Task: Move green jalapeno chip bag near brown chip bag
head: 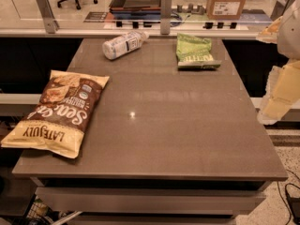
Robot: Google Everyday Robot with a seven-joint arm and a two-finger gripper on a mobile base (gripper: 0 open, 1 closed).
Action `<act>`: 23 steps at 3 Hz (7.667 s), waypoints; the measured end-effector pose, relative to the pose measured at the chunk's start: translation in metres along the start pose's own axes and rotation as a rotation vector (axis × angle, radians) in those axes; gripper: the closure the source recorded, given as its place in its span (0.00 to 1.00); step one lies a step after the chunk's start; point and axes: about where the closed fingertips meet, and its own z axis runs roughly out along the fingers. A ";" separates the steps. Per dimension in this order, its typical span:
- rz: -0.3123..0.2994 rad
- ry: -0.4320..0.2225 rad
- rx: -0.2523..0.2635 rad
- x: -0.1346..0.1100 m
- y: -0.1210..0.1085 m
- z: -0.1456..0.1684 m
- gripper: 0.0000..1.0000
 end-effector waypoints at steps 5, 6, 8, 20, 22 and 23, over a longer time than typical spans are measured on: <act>0.354 -0.092 0.142 -0.003 -0.073 0.019 0.00; 0.488 -0.191 0.169 -0.006 -0.086 0.044 0.00; 0.658 -0.441 0.244 -0.023 -0.157 0.116 0.00; 0.749 -0.645 0.259 -0.031 -0.253 0.266 0.88; 0.748 -0.645 0.255 -0.033 -0.252 0.267 1.00; 0.750 -0.658 0.242 -0.034 -0.252 0.266 1.00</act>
Offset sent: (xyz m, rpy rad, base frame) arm 0.0229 -0.0092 0.0016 0.0438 -0.0075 -0.0671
